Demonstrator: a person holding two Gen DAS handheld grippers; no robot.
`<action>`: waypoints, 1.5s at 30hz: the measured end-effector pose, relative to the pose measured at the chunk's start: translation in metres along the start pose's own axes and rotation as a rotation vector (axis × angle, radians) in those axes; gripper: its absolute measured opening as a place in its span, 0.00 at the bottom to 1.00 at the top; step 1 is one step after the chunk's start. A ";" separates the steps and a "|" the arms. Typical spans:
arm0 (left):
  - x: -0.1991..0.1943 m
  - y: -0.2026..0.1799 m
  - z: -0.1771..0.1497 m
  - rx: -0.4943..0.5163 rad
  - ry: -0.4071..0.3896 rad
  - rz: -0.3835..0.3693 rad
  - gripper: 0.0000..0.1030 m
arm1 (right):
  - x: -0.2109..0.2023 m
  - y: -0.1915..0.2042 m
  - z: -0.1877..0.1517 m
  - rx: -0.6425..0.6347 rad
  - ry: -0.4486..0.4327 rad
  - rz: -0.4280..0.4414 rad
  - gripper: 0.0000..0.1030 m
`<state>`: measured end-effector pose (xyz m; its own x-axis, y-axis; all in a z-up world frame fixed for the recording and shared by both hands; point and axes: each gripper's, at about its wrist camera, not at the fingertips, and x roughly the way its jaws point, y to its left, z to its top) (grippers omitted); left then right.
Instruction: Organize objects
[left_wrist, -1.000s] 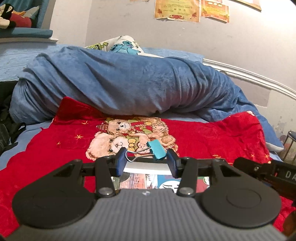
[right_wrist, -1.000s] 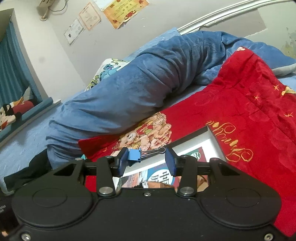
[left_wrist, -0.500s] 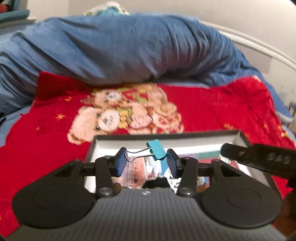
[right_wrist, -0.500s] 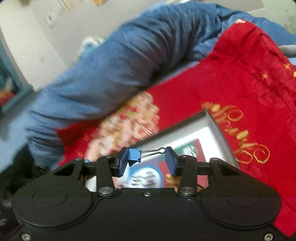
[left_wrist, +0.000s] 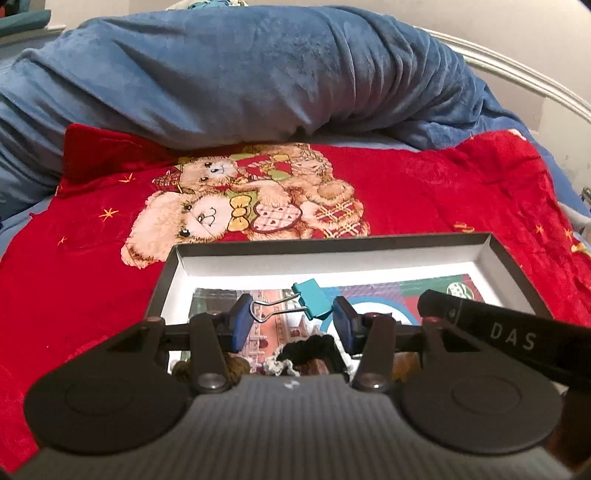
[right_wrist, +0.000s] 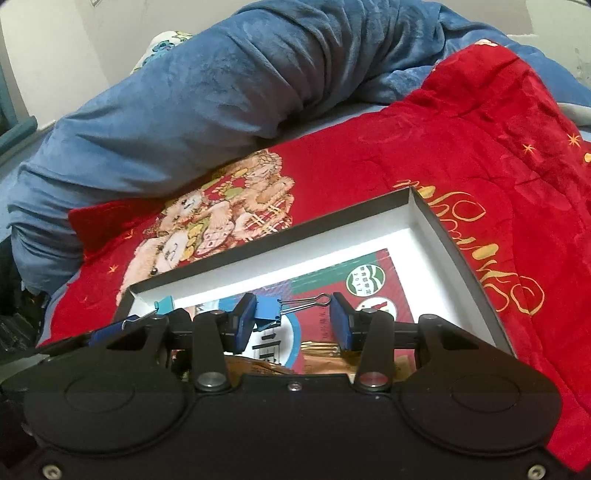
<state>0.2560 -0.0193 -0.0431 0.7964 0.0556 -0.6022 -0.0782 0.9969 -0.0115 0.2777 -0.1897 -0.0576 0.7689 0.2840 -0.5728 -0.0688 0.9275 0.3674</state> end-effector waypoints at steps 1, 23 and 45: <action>0.001 0.000 -0.001 0.000 0.006 0.002 0.51 | 0.000 0.000 0.000 0.000 0.000 0.001 0.41; 0.002 -0.006 -0.012 0.018 0.025 0.048 0.71 | 0.003 -0.009 -0.010 0.082 0.022 0.014 0.42; -0.074 0.002 -0.008 -0.003 -0.053 0.169 0.87 | -0.065 -0.007 -0.010 0.172 -0.072 0.148 0.89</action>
<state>0.1922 -0.0222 -0.0051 0.8020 0.2253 -0.5531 -0.2152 0.9729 0.0842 0.2215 -0.2121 -0.0298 0.8022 0.3899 -0.4523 -0.0793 0.8203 0.5665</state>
